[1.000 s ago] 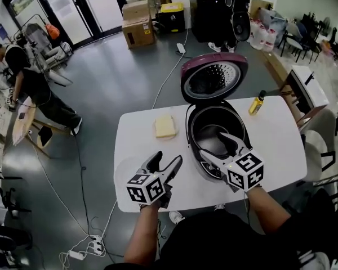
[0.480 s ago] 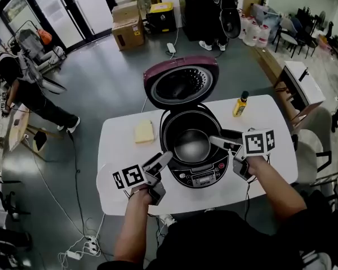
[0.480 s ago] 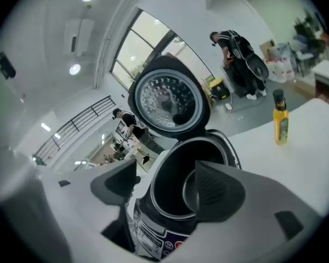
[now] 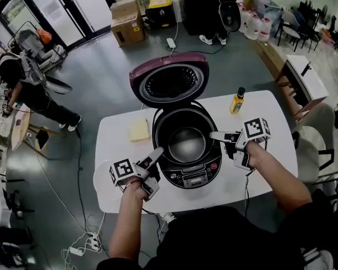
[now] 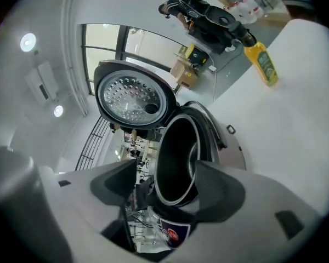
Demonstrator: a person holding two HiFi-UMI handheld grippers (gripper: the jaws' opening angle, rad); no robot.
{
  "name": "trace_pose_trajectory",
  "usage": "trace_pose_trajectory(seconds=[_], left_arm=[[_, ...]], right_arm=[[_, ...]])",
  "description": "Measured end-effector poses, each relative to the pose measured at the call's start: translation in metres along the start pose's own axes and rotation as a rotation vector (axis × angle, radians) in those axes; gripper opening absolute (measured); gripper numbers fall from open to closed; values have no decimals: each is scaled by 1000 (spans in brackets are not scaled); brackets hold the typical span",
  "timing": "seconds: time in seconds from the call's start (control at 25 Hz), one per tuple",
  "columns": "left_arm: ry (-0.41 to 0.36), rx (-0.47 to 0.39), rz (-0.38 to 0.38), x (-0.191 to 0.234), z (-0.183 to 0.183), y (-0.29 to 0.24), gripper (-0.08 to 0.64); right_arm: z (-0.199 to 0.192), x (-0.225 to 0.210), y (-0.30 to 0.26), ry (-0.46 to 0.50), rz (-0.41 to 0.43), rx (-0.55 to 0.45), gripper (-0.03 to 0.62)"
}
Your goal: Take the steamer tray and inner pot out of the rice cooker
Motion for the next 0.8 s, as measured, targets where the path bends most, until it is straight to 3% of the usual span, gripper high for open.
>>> trace_pose_trajectory(seconds=[0.44,0.64,0.8], left_arm=[[33,-4,1,2,13,-8,312],[35,12,29,3,15,-9,270],[-12,52,54,0,20,-13,255]], right_arm=[[8,-20,-7,-94,33,17,314],[12,-21,-14,-89,21,34,313],[16,-16,-21,-57,-26,83,282]])
Point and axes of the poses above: the fingertips, and each gripper's own axes: y backward along the fingers, x to its left, z out of its top, the point moved 7 cm from there along y, backward along the fingers, and after that the axes turned 12 degrees about x, right-handed, at the moved point
